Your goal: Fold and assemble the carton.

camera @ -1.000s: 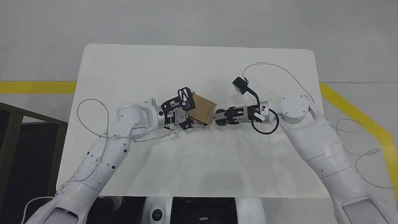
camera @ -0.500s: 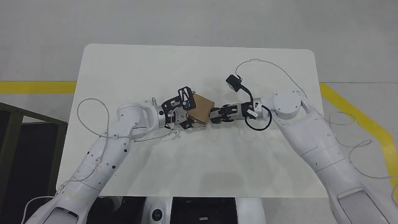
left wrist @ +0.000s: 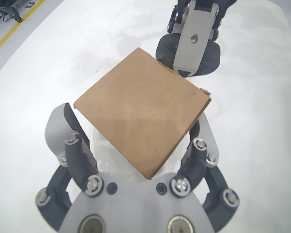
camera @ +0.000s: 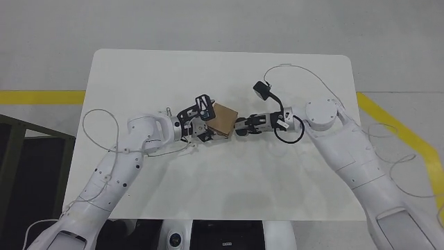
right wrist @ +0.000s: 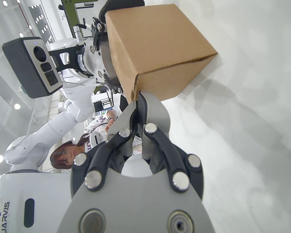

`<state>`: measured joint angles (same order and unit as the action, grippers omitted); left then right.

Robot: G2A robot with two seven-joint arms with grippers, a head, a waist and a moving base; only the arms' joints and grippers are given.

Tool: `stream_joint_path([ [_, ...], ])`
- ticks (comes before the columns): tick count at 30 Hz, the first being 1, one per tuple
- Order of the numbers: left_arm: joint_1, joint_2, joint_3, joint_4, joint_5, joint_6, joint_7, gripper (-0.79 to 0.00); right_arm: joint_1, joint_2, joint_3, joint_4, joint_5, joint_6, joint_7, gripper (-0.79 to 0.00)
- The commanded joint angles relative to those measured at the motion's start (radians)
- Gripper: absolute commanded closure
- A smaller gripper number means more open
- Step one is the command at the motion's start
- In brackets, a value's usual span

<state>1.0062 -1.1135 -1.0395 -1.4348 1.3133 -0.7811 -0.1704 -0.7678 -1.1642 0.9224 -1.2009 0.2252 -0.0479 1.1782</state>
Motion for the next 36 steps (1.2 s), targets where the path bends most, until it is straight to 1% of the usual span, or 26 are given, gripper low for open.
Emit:
stream_joint_path([
  [1,0.009,0.006,-0.025,-0.007,-0.025,-0.012,-0.005,-0.785,-0.012,0.007,0.02,-0.012,-0.003,0.002,-0.001,-0.006],
  [5,0.037,0.018,-0.074,-0.034,-0.077,-0.046,-0.033,-0.785,-0.038,0.022,0.061,-0.04,-0.011,-0.01,-0.001,-0.037],
  [7,0.058,0.026,-0.104,-0.055,-0.114,-0.069,-0.055,-0.785,-0.049,0.03,0.083,-0.058,-0.021,-0.034,0.0,-0.046],
  [9,0.084,0.035,-0.14,-0.068,-0.198,-0.096,-0.08,-0.785,-0.056,0.037,0.102,-0.077,-0.038,-0.062,0.005,-0.055],
  [11,0.1,0.045,-0.183,-0.09,-0.277,-0.113,-0.128,-0.785,-0.063,0.043,0.118,-0.089,-0.046,-0.095,0.006,-0.08],
  [13,0.117,0.054,-0.225,-0.114,-0.354,-0.107,-0.173,-0.785,-0.068,0.047,0.134,-0.092,-0.047,-0.138,0.005,-0.099],
  [15,0.126,0.062,-0.263,-0.141,-0.41,-0.09,-0.218,-0.785,-0.071,0.051,0.152,-0.083,-0.051,-0.186,-0.01,-0.139],
  [18,0.13,0.072,-0.314,-0.168,-0.466,-0.044,-0.265,-0.785,-0.071,0.059,0.191,-0.062,-0.061,-0.268,-0.048,-0.172],
  [20,0.124,0.075,-0.339,-0.172,-0.487,-0.01,-0.281,-0.785,-0.074,0.065,0.221,-0.049,-0.067,-0.316,-0.075,-0.252],
  [22,0.109,0.078,-0.358,-0.164,-0.497,0.022,-0.291,-0.785,-0.076,0.071,0.253,-0.036,-0.072,-0.352,-0.103,-0.369],
  [23,0.1,0.079,-0.365,-0.158,-0.506,0.033,-0.294,-0.785,-0.077,0.074,0.272,-0.029,-0.067,-0.375,-0.121,-0.693],
  [24,0.09,0.08,-0.372,-0.149,-0.517,0.045,-0.299,-0.785,-0.081,0.077,0.292,-0.024,-0.057,-0.403,-0.143,-0.785],
  [29,0.019,0.083,-0.399,-0.089,-0.555,0.104,-0.326,-0.785,-0.081,0.094,0.365,-0.028,-0.119,-0.46,-0.223,-0.785],
  [33,-0.043,0.091,-0.412,-0.043,-0.515,0.087,-0.358,-0.785,-0.064,0.104,0.4,-0.033,-0.196,-0.452,-0.269,-0.785],
  [36,-0.09,0.095,-0.422,0.003,-0.502,0.086,-0.366,-0.785,-0.052,0.112,0.429,-0.032,-0.265,-0.428,-0.33,-0.785],
])
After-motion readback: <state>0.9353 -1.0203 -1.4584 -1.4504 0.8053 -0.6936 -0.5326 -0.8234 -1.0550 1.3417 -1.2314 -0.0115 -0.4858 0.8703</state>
